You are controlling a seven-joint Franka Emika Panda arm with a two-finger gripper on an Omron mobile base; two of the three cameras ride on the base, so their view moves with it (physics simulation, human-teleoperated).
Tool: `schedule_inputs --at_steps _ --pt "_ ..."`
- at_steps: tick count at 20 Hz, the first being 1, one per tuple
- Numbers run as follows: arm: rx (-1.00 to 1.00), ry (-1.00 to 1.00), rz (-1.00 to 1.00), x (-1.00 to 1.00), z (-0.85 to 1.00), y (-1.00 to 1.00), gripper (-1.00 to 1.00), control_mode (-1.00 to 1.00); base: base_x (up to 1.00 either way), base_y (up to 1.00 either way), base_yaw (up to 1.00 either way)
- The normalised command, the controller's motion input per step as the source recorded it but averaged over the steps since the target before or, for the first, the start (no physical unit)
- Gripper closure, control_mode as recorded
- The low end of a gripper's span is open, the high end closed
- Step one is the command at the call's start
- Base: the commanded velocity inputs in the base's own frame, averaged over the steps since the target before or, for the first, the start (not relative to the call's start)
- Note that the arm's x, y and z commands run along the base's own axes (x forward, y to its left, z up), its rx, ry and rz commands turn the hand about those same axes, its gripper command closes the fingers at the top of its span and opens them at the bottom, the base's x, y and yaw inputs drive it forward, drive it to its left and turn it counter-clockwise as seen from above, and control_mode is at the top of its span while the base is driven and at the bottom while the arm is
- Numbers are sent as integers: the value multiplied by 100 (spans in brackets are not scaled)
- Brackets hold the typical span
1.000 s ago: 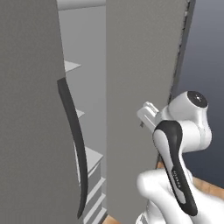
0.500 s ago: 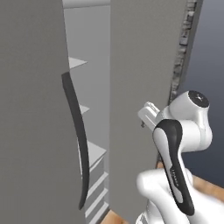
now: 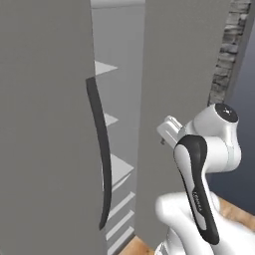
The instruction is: The ice cube tray has been filled with water. Take the tray and place it in the freezer to make ice. Close the freezer door after placing the tray.
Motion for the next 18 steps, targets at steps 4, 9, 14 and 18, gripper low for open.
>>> schedule_inputs --at_steps 4,9,14,18 --pt "0 0 0 0 0 0 -100 100 -4 -5 30" --pt "0 0 0 0 0 0 -100 100 -17 -22 29" --pt "0 0 0 0 0 0 -100 100 -25 -42 30" --pt "0 0 0 0 0 0 -100 100 -27 -50 29"
